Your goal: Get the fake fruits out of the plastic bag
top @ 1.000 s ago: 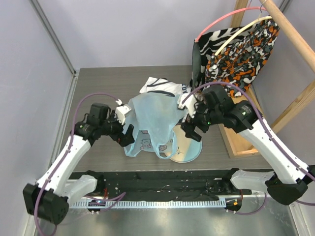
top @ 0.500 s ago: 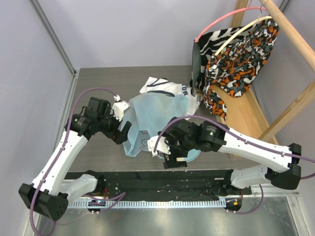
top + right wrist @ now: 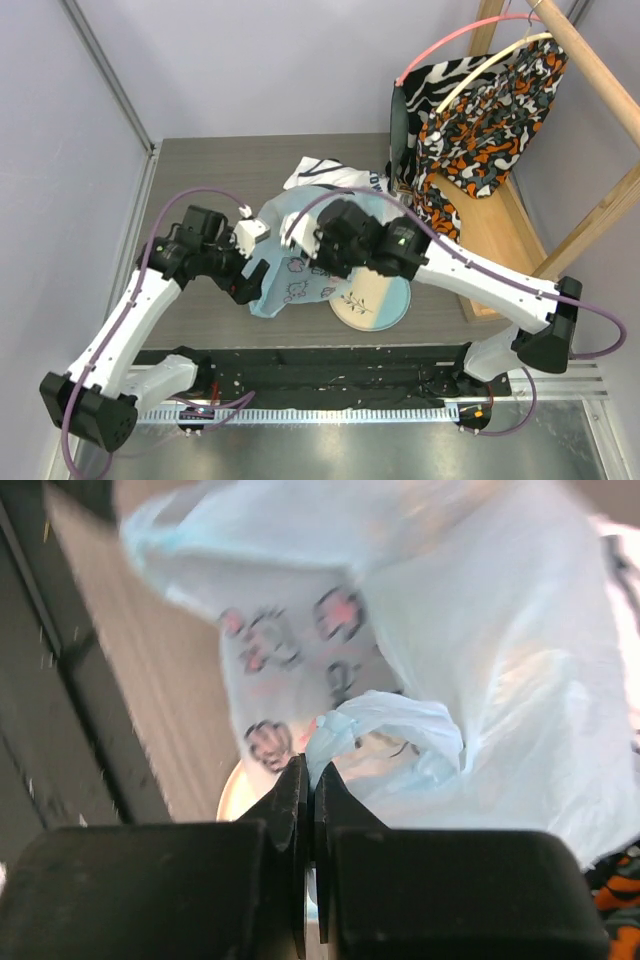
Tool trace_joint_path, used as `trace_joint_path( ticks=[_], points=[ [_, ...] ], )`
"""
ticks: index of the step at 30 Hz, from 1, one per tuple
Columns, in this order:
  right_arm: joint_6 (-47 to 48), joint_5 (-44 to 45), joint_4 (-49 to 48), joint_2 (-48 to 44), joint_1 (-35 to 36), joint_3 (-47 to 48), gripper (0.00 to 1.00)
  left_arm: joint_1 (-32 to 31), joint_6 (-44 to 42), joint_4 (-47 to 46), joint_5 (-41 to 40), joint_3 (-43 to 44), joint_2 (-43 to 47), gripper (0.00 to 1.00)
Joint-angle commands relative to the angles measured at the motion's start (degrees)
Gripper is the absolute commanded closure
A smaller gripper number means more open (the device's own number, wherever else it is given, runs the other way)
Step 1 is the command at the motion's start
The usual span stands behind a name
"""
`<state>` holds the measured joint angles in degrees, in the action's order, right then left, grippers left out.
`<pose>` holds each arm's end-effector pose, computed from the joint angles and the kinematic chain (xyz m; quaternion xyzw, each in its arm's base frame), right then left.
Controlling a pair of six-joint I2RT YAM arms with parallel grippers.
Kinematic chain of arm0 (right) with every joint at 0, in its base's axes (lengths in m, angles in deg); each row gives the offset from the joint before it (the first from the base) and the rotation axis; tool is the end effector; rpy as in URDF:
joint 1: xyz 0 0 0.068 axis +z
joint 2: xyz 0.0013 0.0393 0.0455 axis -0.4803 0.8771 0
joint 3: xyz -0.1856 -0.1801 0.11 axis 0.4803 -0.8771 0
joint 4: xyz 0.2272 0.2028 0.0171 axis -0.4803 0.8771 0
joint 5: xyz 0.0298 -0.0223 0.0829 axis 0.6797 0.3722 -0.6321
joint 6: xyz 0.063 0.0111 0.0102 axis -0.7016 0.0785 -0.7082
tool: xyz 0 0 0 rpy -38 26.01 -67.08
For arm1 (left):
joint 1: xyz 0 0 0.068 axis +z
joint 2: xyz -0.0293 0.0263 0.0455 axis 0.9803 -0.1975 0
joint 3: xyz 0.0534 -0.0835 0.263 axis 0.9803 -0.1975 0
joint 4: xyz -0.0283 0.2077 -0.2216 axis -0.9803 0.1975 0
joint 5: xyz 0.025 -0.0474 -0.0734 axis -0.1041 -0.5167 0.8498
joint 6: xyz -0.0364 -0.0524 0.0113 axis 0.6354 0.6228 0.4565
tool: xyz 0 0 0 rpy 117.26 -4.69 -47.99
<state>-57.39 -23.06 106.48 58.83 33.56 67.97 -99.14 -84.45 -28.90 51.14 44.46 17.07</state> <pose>0.1687 0.3190 0.3573 -0.6130 0.6980 0.1248 0.3486 0.2076 -0.0972 0.3099 0.3517 0.8779 -0.1847 0.2673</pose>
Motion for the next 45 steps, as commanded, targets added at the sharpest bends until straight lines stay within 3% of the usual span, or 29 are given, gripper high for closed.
trace_joint_path(
  ticks=[1,6,11,13,15,16,18,20,25,28,29,32,34,37,40,45],
  points=[
    [-6.07,0.35,-1.63,-1.42,-2.66,5.53,0.99,-2.40,1.56,-7.21,5.39,-2.29,-5.68,0.06],
    [-8.97,-0.18,-3.55,-0.71,-4.95,4.30,0.99,-6.44,4.12,-9.23,6.10,-2.28,-9.39,0.11],
    [-10.21,-2.38,-5.14,-0.45,-7.59,4.65,0.99,-8.64,7.10,-14.65,-0.29,-4.31,-12.20,0.16],
    [-10.29,-2.38,-5.23,0.42,-8.20,5.70,0.99,-8.73,7.20,-17.13,-3.64,-5.19,-13.86,0.37],
    [-11.52,-2.29,-5.58,1.48,-9.60,8.15,0.99,-8.65,4.23,-15.49,-5.76,-4.05,-18.42,0.50],
    [-11.96,-2.38,-5.50,3.13,-10.22,9.47,0.99,-8.65,3.34,-12.60,-5.85,-2.13,-20.01,0.68],
    [-12.58,-2.82,-5.58,5.34,-12.06,14.20,0.99,-7.95,2.98,-10.38,-6.29,-0.45,-23.01,0.91],
    [-12.23,-3.34,-5.58,9.38,-13.30,18.08,0.99,-3.84,3.24,-9.32,-4.98,2.09,-21.53,1.00],
    [-5.56,-4.40,-6.28,21.93,-16.81,37.14,0.99,11.01,2.37,-12.56,-3.91,15.43,-18.45,1.00],
    [-2.83,-5.02,-6.99,33.88,-18.75,53.64,0.99,14.72,2.01,-16.42,-5.85,26.34,-19.06,1.00],
    [-1.78,-4.93,-7.16,40.61,-18.93,63.79,0.99,15.34,1.92,-17.31,-6.03,28.89,-19.58,1.00],
    [2.18,-3.61,-13.29,46.99,-19.02,75.28,0.99,17.28,3.49,-20.74,-7.78,39.69,-22.48,1.00],
    [4.46,-2.30,-25.10,44.92,-19.02,71.65,0.99,18.16,4.38,-20.66,-7.96,47.87,-25.37,1.00],
    [6.84,-1.32,-36.48,37.97,-19.19,59.34,0.99,18.34,5.17,-19.26,-8.05,53.33,-26.10,1.00],
    [8.07,-2.03,-36.87,32.19,-19.98,52.05,0.99,18.34,6.14,-18.38,-7.53,48.81,-22.50,1.00],
    [11.94,-4.66,-36.36,19.61,-20.34,26.13,0.99,18.34,3.78,-9.36,-7.87,34.38,-9.15,1.00]
  ],
)
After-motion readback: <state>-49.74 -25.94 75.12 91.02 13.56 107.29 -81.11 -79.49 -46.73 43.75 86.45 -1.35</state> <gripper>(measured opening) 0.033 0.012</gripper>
